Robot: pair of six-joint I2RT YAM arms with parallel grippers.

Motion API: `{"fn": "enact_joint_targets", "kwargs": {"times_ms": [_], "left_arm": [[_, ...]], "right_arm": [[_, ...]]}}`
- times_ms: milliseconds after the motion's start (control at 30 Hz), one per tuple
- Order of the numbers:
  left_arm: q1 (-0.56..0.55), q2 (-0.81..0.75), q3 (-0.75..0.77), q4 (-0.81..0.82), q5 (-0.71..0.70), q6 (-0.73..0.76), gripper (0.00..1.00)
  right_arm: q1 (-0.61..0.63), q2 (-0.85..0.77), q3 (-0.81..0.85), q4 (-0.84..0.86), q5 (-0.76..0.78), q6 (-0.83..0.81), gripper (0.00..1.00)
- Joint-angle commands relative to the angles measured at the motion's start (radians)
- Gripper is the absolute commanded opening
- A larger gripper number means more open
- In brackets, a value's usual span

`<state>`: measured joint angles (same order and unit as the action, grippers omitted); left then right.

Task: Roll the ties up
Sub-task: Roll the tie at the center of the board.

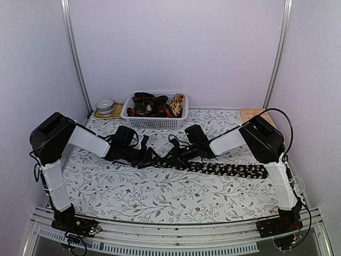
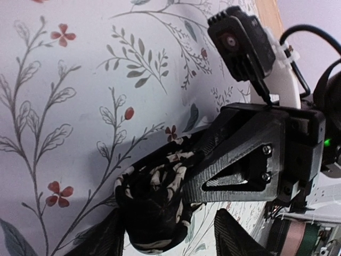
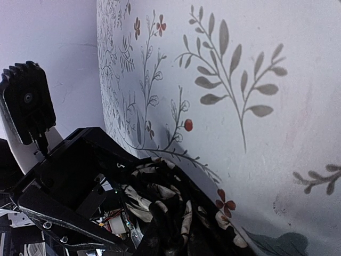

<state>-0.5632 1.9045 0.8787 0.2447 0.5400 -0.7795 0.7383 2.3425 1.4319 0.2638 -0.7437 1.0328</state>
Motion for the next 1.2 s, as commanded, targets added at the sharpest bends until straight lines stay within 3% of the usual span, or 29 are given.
{"fn": "enact_joint_targets", "kwargs": {"times_ms": [0,100,233,367,433,533,667,967,1167], "left_arm": [[-0.018,0.040,-0.056,0.041,-0.052,-0.075,0.50],[-0.018,0.036,-0.081,0.060,-0.082,-0.096,0.41],[-0.017,0.036,-0.098,0.078,-0.110,-0.112,0.21],[-0.013,0.042,-0.098,0.080,-0.123,-0.107,0.13],[-0.011,0.038,-0.095,0.071,-0.121,-0.102,0.00],[-0.003,0.004,-0.080,-0.003,-0.145,-0.065,0.00],[0.009,-0.067,-0.029,-0.187,-0.228,0.041,0.00],[0.020,-0.146,0.157,-0.573,-0.432,0.258,0.00],[-0.003,-0.126,0.259,-0.741,-0.596,0.326,0.00]], "right_arm": [[-0.013,0.069,-0.031,-0.037,0.032,-0.004,0.13],[-0.014,0.068,-0.031,-0.034,0.030,-0.002,0.13],[-0.015,0.067,-0.033,-0.032,0.030,0.000,0.13],[-0.015,0.060,-0.037,-0.031,0.032,0.000,0.14],[-0.017,0.045,-0.037,-0.040,0.033,-0.007,0.23],[-0.030,-0.030,-0.053,-0.071,0.051,-0.034,0.42],[-0.061,-0.156,-0.086,-0.131,0.071,-0.112,0.52],[-0.088,-0.411,-0.151,-0.307,0.206,-0.304,0.57],[-0.094,-0.467,-0.220,-0.332,0.259,-0.353,0.58]]}}
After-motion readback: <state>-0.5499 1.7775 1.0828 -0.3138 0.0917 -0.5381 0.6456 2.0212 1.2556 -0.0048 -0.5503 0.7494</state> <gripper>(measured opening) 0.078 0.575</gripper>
